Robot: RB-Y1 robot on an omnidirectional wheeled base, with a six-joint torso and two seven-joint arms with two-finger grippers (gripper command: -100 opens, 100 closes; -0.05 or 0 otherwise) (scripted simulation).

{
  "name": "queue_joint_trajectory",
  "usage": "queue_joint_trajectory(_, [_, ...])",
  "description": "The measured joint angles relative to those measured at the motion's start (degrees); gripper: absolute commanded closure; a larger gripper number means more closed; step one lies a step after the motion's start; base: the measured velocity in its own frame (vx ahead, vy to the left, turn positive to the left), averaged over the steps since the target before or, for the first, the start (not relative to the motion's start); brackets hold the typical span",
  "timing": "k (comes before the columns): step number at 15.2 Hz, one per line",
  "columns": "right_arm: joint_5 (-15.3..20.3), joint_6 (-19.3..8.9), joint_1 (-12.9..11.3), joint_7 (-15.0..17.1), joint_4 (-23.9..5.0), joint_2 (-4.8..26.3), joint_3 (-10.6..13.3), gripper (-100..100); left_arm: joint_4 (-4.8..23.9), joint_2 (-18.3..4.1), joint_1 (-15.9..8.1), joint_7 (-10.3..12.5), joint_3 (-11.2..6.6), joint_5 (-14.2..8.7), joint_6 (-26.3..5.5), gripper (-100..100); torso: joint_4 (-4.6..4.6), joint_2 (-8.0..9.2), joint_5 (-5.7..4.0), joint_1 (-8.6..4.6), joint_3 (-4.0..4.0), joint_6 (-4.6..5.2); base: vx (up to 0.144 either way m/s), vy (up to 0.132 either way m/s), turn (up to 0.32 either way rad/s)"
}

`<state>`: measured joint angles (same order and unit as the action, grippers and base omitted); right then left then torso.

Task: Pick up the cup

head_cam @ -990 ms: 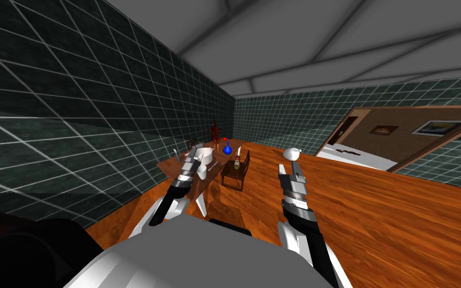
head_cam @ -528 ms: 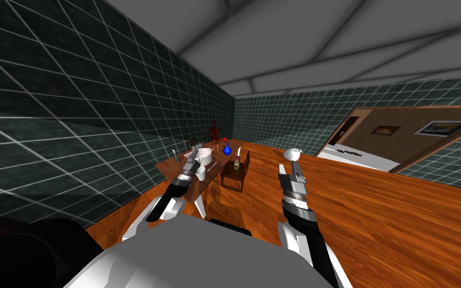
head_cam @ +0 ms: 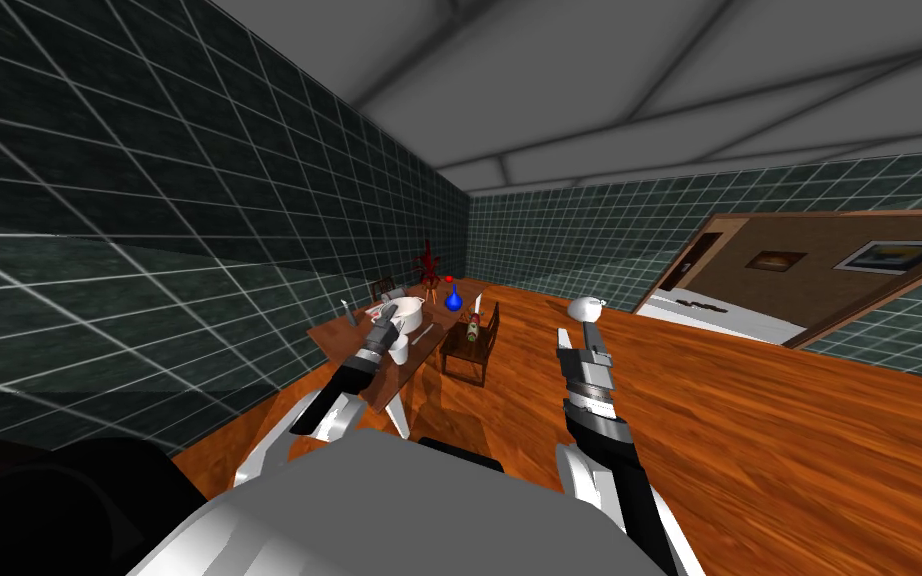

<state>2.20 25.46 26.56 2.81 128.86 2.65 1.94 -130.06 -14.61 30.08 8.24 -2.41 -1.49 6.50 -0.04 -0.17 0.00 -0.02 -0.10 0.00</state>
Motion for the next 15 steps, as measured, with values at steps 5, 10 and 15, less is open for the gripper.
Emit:
queue_joint_trajectory(5, [0.0,0.0,0.0,0.0,0.0,0.0,0.0,0,0.8,-1.7,-0.3,0.4,-0.62,-1.8,-5.0,-100,-0.01,-0.03,-0.01,-0.04,-0.02,0.01,0.047,-0.018,0.006])
queue_joint_trajectory(10, [0.0,0.0,0.0,0.0,0.0,0.0,0.0,0,0.8,-3.4,0.3,0.8,-1.41,-3.9,-10.3,-100,0.00,-0.01,0.00,-0.01,-0.01,0.00,0.043,-0.013,0.006])
queue_joint_trajectory(15, [0.0,0.0,0.0,0.0,0.0,0.0,0.0,0,0.9,-5.4,0.9,1.5,-2.49,-6.4,-16.0,-100,-0.01,-0.05,0.00,-0.01,-0.03,0.00,0.047,-0.012,0.007])
